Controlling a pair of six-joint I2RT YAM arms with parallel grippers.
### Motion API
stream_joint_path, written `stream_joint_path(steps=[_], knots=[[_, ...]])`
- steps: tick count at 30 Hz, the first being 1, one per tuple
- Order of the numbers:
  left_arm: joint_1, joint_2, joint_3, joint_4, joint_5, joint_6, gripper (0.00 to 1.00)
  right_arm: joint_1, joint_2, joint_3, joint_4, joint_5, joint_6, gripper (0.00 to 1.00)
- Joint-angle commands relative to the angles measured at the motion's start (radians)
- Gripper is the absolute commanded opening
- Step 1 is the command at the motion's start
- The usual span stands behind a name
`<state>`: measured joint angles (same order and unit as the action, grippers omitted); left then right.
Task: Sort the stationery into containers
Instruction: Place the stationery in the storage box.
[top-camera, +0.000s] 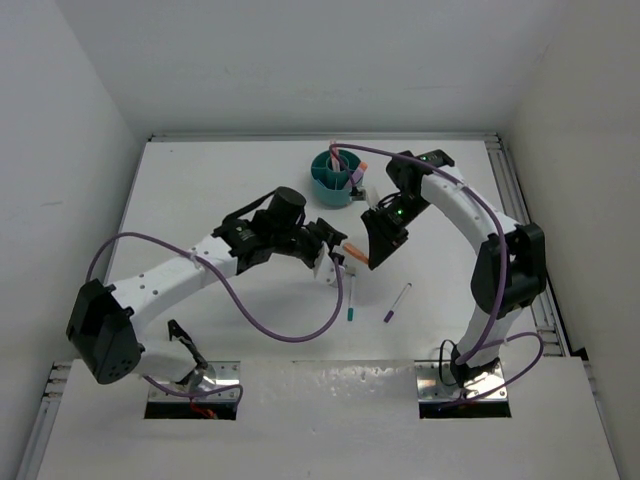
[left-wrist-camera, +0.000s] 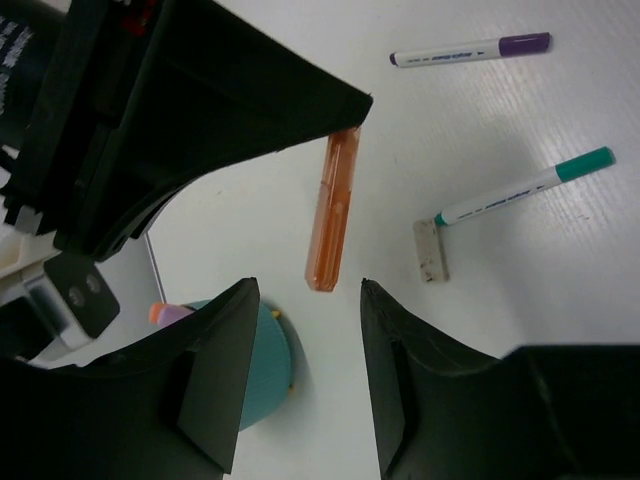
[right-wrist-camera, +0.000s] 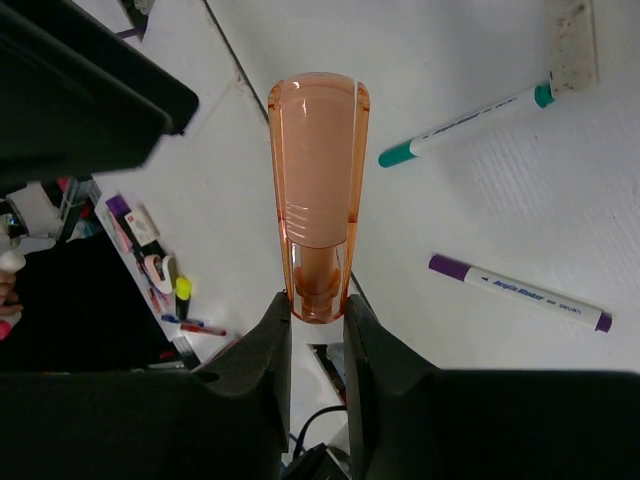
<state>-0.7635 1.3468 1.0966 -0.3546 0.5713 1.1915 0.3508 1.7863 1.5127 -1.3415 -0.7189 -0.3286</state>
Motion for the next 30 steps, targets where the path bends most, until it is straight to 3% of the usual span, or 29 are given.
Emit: stream_joint_path(steps=[1,16,20,25,29,30], knots=[[-0.040,0.021,0.020,0.026,-0.024,0.026,0.51,0.004,-0.041,0.020,-0.016,-0.045,0.017,0.00],[-0.100,0.087,0.032,0.086,-0.045,-0.004,0.51,0.016,-0.054,0.030,-0.016,-0.079,0.026,0.00],[-0.112,0.098,0.040,0.086,-0.037,-0.003,0.46,0.017,-0.051,0.041,-0.012,-0.085,0.037,0.00],[-0.125,0.100,0.037,0.089,-0.031,-0.013,0.31,0.017,-0.053,0.044,-0.015,-0.088,0.036,0.00],[-0.122,0.101,0.032,0.123,-0.028,-0.058,0.09,0.017,-0.053,0.052,-0.013,-0.093,0.037,0.00],[-0.114,0.101,0.029,0.137,-0.030,-0.082,0.05,0.017,-0.054,0.063,-0.015,-0.094,0.039,0.05]])
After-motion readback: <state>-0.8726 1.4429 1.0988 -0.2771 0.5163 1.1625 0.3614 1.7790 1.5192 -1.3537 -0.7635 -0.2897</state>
